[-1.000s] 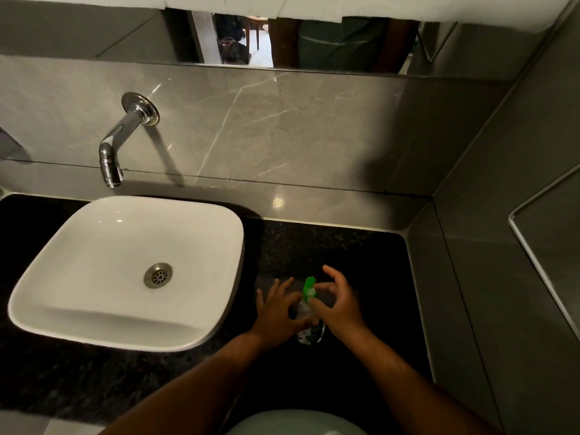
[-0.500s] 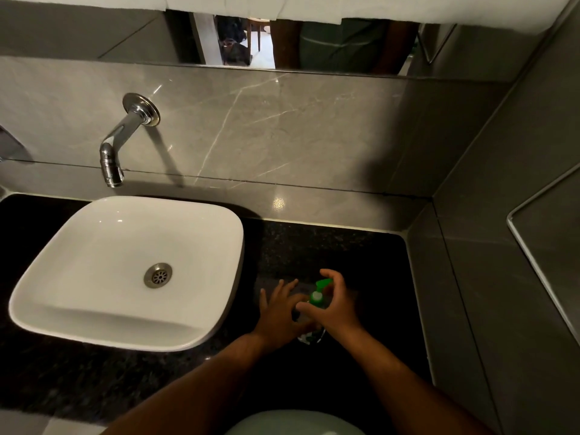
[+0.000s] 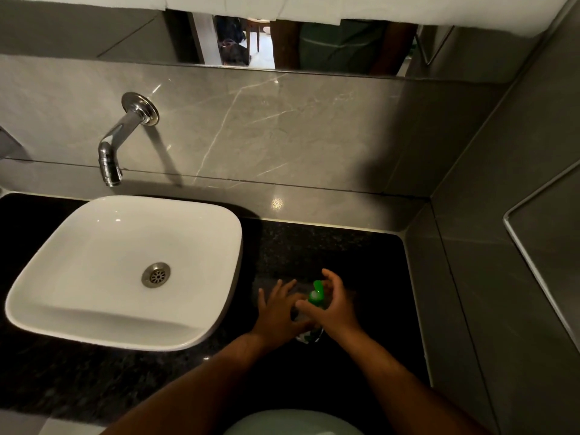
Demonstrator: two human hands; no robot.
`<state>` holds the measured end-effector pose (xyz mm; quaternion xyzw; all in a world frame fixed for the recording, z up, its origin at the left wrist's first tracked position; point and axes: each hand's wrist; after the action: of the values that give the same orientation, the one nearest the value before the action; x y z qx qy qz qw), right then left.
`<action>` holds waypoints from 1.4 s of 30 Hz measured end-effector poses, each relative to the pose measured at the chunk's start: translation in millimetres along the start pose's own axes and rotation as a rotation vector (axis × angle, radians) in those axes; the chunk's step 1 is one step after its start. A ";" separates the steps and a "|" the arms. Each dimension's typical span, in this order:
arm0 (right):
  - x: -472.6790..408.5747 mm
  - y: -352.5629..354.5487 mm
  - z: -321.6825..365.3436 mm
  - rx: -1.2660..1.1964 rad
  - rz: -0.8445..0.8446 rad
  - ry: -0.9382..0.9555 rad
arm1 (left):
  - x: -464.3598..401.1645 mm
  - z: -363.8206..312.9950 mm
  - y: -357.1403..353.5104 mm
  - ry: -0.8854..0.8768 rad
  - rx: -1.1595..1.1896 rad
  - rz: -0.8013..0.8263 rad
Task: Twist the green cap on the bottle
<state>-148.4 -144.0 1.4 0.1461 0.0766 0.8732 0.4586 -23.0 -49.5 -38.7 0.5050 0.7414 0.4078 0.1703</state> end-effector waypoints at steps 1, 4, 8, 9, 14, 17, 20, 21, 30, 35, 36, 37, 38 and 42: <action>0.1 0.5 -2.2 -0.050 0.025 -0.005 | -0.3 0.8 -0.1 0.008 -0.009 -0.012; -1.6 4.2 -7.3 -0.110 0.058 -0.015 | 0.1 2.5 -2.2 0.019 -0.024 -0.048; -5.6 3.3 -9.7 -0.048 -0.064 -0.015 | 1.0 0.5 -4.4 0.033 0.009 -0.046; -6.4 1.7 -9.5 -0.016 -0.076 -0.002 | 1.2 -0.6 -3.6 0.032 0.014 -0.041; -13.7 -1.3 -8.3 0.073 0.036 -0.047 | 3.0 -3.1 4.2 0.086 0.072 -0.001; -22.0 10.3 -6.9 0.151 0.242 -0.004 | 0.2 -1.7 9.0 0.082 0.116 0.100; -31.5 24.8 3.7 0.260 0.429 0.053 | -5.7 0.2 15.3 0.052 0.180 0.233; -34.4 28.7 7.7 0.292 0.478 0.059 | -7.2 0.9 16.8 0.044 0.207 0.270; -32.9 35.0 13.8 0.185 0.439 0.080 | -12.8 7.3 10.6 0.066 0.245 0.284; -27.3 27.9 8.4 0.117 0.362 0.062 | -10.6 1.1 10.4 0.093 0.201 0.194; -27.7 26.2 7.8 0.147 0.339 0.048 | -10.7 0.2 10.6 0.092 0.176 0.184; -28.6 24.4 6.9 0.187 0.311 0.032 | -10.6 -1.1 10.6 0.090 0.144 0.171; -29.4 22.6 6.2 0.222 0.282 0.017 | -10.6 -2.7 10.3 0.089 0.107 0.154; -28.6 17.7 5.5 0.289 0.182 -0.029 | -7.4 -11.2 5.8 0.105 -0.014 0.055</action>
<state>-145.0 -177.6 6.0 0.2291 0.1811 0.8889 0.3530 -23.7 -60.0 -28.6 0.5017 0.7324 0.4435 0.1235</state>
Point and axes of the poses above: each hand's wrist, its own x-axis away from the middle knuckle, its own y-axis out of the back of the hand, z = x × y, and after that the axes turned 3 degrees about -z, right-handed
